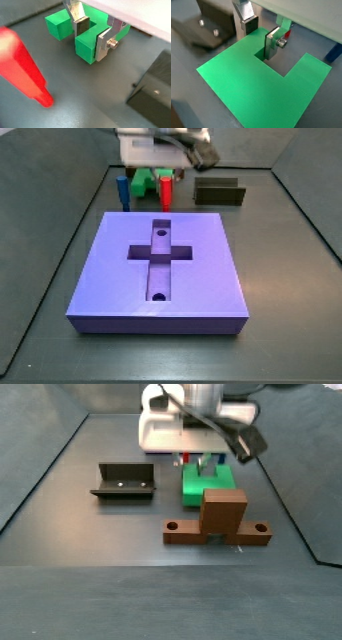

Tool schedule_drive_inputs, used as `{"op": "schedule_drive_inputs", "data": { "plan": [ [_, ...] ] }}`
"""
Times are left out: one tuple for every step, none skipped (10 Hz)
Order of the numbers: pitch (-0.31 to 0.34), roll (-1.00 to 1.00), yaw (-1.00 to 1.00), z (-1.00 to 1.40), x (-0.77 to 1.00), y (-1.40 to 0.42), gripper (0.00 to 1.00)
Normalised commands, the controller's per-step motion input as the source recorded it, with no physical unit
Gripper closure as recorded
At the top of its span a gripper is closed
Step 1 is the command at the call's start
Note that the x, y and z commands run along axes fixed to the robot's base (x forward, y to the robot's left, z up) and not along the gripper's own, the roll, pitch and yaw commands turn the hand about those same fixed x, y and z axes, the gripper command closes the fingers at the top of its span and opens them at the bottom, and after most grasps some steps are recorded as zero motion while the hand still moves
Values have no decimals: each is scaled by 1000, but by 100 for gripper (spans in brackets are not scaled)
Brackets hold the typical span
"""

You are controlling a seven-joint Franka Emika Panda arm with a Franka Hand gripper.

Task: Pick up the green object. Move up. Place the green object on the fixture. Regrasp the green object. Move to above the board. Insert the green object.
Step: Move up, then place the green object on the fixture.

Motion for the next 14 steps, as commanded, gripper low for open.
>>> {"op": "schedule_drive_inputs", "data": {
  "plan": [
    [22, 13, -18, 557, -49, -42, 100],
    [-3, 39, -10, 254, -22, -12, 100],
    [0, 9, 0, 0, 0, 0, 100],
    [6, 0, 0, 0, 0, 0, 100],
    [54, -66, -14, 0, 40, 166, 100],
    [0, -1000, -97, 334, 549, 40, 100],
    [0, -1000, -134, 111, 700, 0, 100],
    [0, -1000, -189, 169, 620, 0, 100],
    [6, -1000, -160, 140, 626, 0, 100],
    [43, -1000, 0, 100, 563, 0, 100],
    [60, -1000, 0, 129, 566, 0, 100],
    [69, -1000, 0, 143, 566, 0, 100],
    [180, -1000, 40, 280, 506, 0, 100],
    [294, -983, 71, 391, 506, 0, 100]
  ]
}}
